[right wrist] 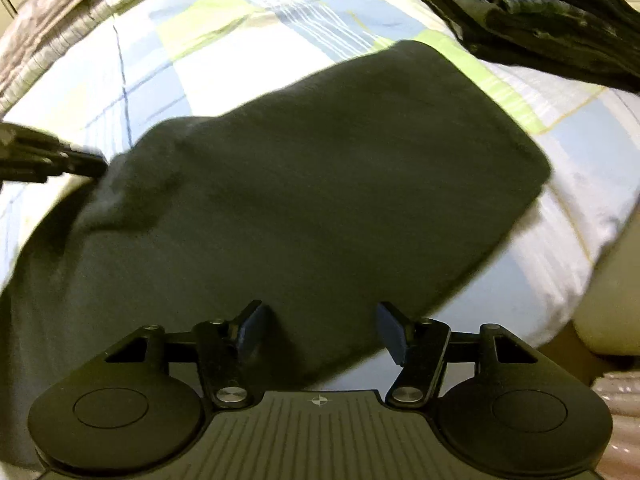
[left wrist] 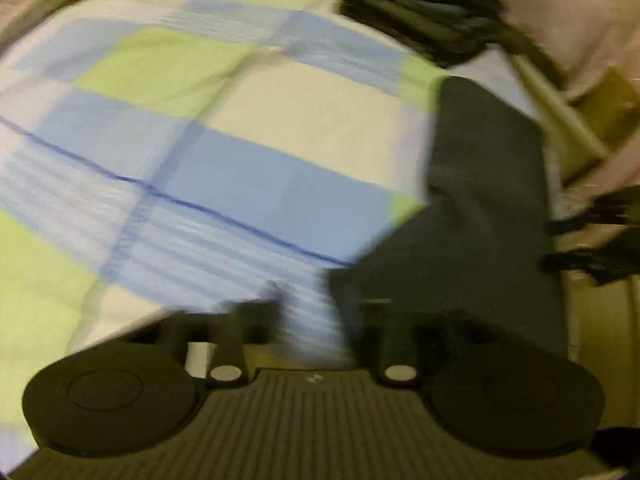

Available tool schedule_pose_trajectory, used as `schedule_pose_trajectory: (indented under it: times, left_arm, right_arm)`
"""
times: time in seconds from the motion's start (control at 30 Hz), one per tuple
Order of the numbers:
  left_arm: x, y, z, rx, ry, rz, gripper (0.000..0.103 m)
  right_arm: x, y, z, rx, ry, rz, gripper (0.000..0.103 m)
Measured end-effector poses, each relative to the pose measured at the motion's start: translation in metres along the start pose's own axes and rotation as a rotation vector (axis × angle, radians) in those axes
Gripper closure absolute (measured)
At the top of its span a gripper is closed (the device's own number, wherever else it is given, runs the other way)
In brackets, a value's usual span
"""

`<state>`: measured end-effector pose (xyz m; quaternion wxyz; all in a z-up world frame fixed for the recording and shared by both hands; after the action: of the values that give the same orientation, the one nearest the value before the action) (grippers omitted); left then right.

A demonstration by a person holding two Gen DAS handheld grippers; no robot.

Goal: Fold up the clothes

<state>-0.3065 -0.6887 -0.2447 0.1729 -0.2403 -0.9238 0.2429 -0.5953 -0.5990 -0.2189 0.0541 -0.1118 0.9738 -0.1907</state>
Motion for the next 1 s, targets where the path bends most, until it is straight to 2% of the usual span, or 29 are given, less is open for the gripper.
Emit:
schedule_pose_trajectory:
  times: [0.03, 0.13, 0.27, 0.33, 0.37, 0.43, 0.5, 0.57, 0.6, 0.67, 0.73, 0.83, 0.93, 1.0]
  left_arm:
    - [0.001, -0.003, -0.007, 0.014, 0.000, 0.006, 0.080]
    - [0.016, -0.012, -0.028, 0.070, 0.024, 0.036, 0.080]
    - [0.063, -0.018, -0.019, 0.083, 0.160, 0.098, 0.080]
    - [0.083, -0.013, -0.002, 0.053, 0.189, 0.144, 0.080]
    - [0.089, -0.011, 0.009, 0.038, 0.183, 0.163, 0.079]
    - [0.091, -0.006, 0.028, 0.017, 0.142, 0.186, 0.082]
    - [0.086, -0.006, 0.034, 0.007, 0.127, 0.192, 0.086]
    - [0.083, -0.009, 0.036, -0.001, 0.117, 0.196, 0.086]
    - [0.084, -0.010, 0.033, -0.005, 0.109, 0.201, 0.085]
    - [0.092, -0.014, 0.024, -0.005, 0.098, 0.201, 0.085]
    - [0.105, -0.020, 0.012, 0.027, 0.121, 0.188, 0.082]
    - [0.121, -0.030, 0.020, 0.046, 0.149, 0.163, 0.081]
    - [0.128, -0.032, 0.046, 0.014, 0.124, 0.174, 0.081]
    - [0.130, -0.030, 0.062, -0.013, 0.095, 0.191, 0.083]
  right_arm:
    - [0.002, 0.000, -0.002, -0.005, 0.006, -0.008, 0.040]
    - [-0.015, -0.012, -0.019, 0.084, -0.026, -0.040, 0.040]
    - [-0.054, -0.035, -0.018, 0.208, -0.095, -0.215, 0.040]
    - [-0.063, -0.039, -0.003, 0.220, -0.123, -0.311, 0.040]
    - [-0.064, -0.041, 0.007, 0.221, -0.135, -0.358, 0.040]
    - [-0.049, -0.040, 0.037, 0.147, -0.096, -0.462, 0.047]
    - [-0.021, -0.039, 0.040, 0.179, -0.120, -0.501, 0.048]
    - [0.003, -0.042, 0.033, 0.205, -0.015, -0.534, 0.047]
    - [0.018, -0.044, 0.029, 0.202, 0.026, -0.505, 0.047]
    - [0.049, -0.047, 0.025, 0.171, 0.046, -0.405, 0.047]
    - [0.048, -0.053, 0.013, 0.181, 0.060, -0.427, 0.047]
    - [0.027, -0.062, 0.000, 0.253, -0.041, -0.481, 0.048]
    - [0.000, -0.069, 0.016, 0.266, -0.167, -0.607, 0.048]
    - [0.001, -0.075, 0.040, 0.249, -0.157, -0.669, 0.048]
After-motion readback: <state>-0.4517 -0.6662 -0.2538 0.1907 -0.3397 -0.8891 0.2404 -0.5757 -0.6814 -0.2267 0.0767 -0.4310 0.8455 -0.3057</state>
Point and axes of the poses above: each gripper's, at about its wrist camera, not at the fingertips, and z roughly the way its jaws point, x to its right, y to its underside, the point moved 2 cm from there along z, roughly the way its jaws point, and after that the axes turned 4 degrees about x, right-handed, at the moved point
